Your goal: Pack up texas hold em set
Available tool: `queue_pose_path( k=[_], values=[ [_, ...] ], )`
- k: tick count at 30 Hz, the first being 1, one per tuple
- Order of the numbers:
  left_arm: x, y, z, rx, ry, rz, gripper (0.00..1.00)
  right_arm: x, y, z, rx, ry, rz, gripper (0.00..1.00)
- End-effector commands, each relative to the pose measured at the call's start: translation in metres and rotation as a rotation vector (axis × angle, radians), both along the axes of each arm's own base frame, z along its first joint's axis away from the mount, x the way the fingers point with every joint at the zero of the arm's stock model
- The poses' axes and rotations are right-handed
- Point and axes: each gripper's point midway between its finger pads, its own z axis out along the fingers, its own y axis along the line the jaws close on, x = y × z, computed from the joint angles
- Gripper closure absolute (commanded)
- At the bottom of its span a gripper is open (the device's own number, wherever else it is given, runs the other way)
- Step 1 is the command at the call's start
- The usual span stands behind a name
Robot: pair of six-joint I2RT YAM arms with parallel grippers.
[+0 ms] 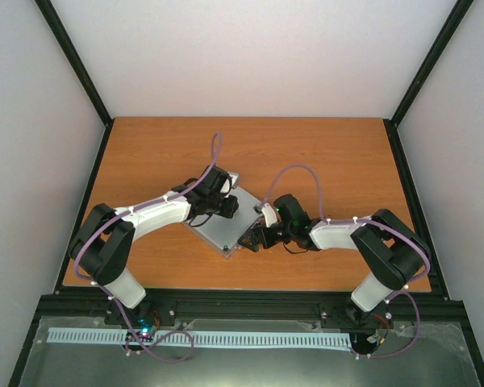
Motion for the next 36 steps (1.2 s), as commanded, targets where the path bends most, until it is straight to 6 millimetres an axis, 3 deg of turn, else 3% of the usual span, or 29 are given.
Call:
queue_pose_path(
  k=[1,15,27,36],
  values=[
    [-0.028,0.022,-0.033,0.112,0.127,-0.004,0.77,0.0,0.006,-0.006,0.003,0.01,0.013,0.04],
    [-0.029,0.022,-0.038,0.111,0.135,-0.001,0.77,-0.034,0.01,0.02,0.103,0.076,0.09,0.04],
    [-0.029,0.023,-0.039,0.115,0.133,0.001,0.77,-0.033,0.025,0.022,0.148,0.095,0.117,0.04],
    [-0.03,0.024,-0.04,0.117,0.136,0.004,0.77,-0.03,0.038,0.047,0.185,0.064,0.125,0.04]
  ],
)
